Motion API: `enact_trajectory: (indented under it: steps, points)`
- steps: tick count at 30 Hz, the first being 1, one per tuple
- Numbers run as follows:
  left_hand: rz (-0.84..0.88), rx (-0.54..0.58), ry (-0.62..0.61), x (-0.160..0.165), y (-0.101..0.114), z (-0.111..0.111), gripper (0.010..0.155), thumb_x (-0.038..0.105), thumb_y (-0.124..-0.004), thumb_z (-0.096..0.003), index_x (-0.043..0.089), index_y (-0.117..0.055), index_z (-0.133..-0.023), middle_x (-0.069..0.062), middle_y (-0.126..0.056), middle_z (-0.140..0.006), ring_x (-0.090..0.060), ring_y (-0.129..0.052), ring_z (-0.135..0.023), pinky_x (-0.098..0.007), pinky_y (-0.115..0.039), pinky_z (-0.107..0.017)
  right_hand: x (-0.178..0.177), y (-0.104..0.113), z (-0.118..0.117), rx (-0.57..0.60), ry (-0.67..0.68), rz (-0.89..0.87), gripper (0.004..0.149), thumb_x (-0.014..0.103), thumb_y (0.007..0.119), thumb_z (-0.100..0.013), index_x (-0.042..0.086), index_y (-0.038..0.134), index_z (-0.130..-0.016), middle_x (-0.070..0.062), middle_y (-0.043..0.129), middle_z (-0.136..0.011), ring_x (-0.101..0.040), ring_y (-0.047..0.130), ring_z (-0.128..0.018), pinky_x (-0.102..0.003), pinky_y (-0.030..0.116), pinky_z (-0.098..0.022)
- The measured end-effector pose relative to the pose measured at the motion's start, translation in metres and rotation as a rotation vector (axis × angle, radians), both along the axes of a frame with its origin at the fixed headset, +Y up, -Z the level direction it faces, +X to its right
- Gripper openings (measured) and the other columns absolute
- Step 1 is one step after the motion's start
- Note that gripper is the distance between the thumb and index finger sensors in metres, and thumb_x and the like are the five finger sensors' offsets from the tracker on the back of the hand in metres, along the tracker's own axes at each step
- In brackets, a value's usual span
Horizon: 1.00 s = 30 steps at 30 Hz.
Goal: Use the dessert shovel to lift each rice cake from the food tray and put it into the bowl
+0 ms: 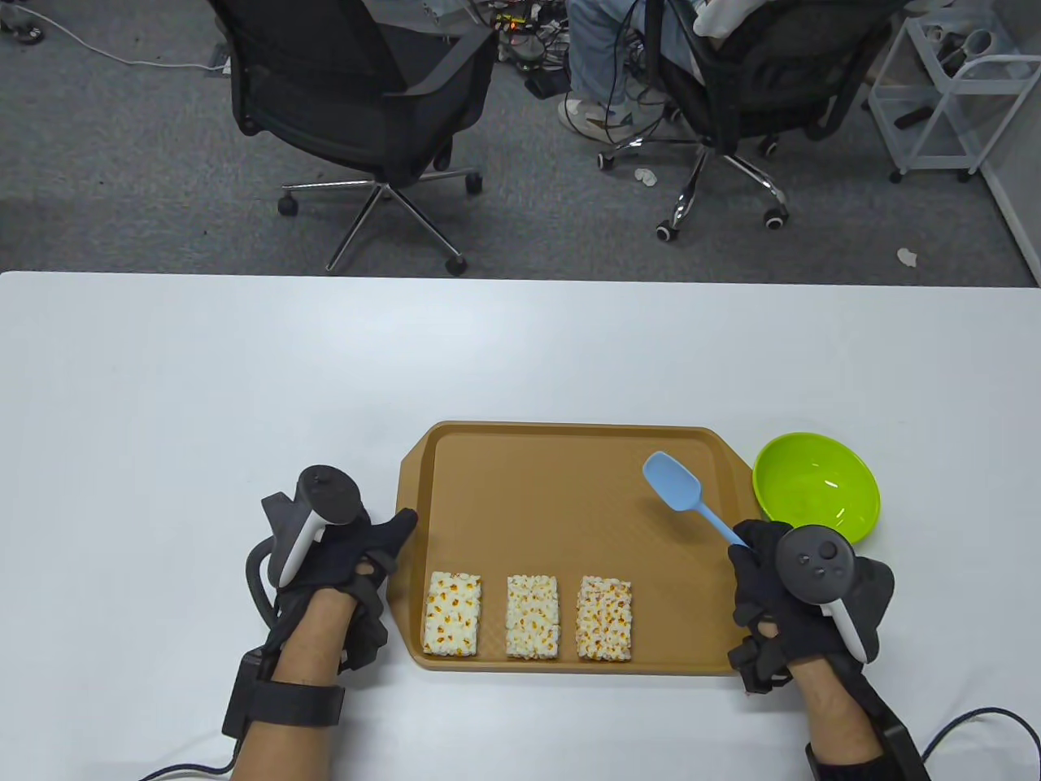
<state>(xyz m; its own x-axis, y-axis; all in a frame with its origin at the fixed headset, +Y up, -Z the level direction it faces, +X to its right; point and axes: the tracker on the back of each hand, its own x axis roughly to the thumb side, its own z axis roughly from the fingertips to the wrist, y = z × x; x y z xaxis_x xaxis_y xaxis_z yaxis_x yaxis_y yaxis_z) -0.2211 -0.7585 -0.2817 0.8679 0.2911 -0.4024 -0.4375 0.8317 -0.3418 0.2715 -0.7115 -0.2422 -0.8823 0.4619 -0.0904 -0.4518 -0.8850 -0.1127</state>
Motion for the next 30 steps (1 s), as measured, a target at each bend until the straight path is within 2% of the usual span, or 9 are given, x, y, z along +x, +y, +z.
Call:
enact_trajectory:
  steps: [6, 9, 18, 26, 30]
  points:
    - [-0.021, -0.003, -0.072, 0.023, -0.006, -0.002, 0.080, 0.065, -0.077, -0.0444, 0.011, -0.058, -0.102, -0.013, -0.102, -0.060, -0.023, -0.112, -0.017, -0.033, -0.093, -0.003, 0.005, -0.004, -0.006, -0.034, 0.095, 0.034, 0.044, 0.035, 0.078, -0.034, 0.021, 0.082, -0.076, -0.010, 0.085, -0.078, -0.015, 0.101, -0.025, -0.034, 0.089, -0.011]
    - [-0.106, -0.006, -0.090, 0.031, -0.008, -0.003, 0.075, 0.056, -0.080, -0.0460, 0.009, -0.058, -0.100, -0.009, -0.104, -0.053, -0.021, -0.111, -0.014, -0.033, -0.092, -0.001, 0.007, -0.006, -0.007, -0.070, 0.114, 0.050, 0.044, 0.035, 0.079, -0.034, 0.021, 0.083, -0.075, -0.010, 0.086, -0.077, -0.015, 0.101, -0.025, -0.033, 0.089, -0.010]
    - [-0.041, -0.027, -0.083, 0.029, -0.009, -0.005, 0.073, 0.052, -0.081, -0.0472, 0.007, -0.058, -0.100, -0.011, -0.104, -0.052, -0.024, -0.112, -0.014, -0.034, -0.092, 0.000, 0.006, -0.011, -0.009, -0.118, 0.152, 0.045, 0.043, 0.035, 0.080, -0.034, 0.021, 0.085, -0.074, -0.010, 0.087, -0.076, -0.016, 0.102, -0.023, -0.033, 0.089, -0.009]
    - [-0.027, -0.029, -0.079, 0.029, -0.009, -0.005, 0.073, 0.052, -0.081, -0.0473, 0.007, -0.058, -0.099, -0.011, -0.104, -0.052, -0.024, -0.112, -0.014, -0.034, -0.093, -0.001, 0.001, -0.021, -0.012, -0.286, 0.246, 0.124, 0.042, 0.034, 0.081, -0.034, 0.021, 0.087, -0.074, -0.010, 0.089, -0.076, -0.017, 0.103, -0.025, -0.035, 0.089, -0.010]
    - [-0.017, -0.030, -0.076, 0.028, -0.009, -0.005, 0.073, 0.052, -0.081, -0.0472, 0.007, -0.058, -0.099, -0.011, -0.104, -0.052, -0.024, -0.112, -0.014, -0.034, -0.093, -0.001, 0.007, -0.022, -0.013, -0.386, 0.287, 0.078, 0.042, 0.032, 0.082, -0.033, 0.020, 0.088, -0.073, -0.011, 0.090, -0.076, -0.019, 0.103, -0.025, -0.037, 0.090, -0.011]
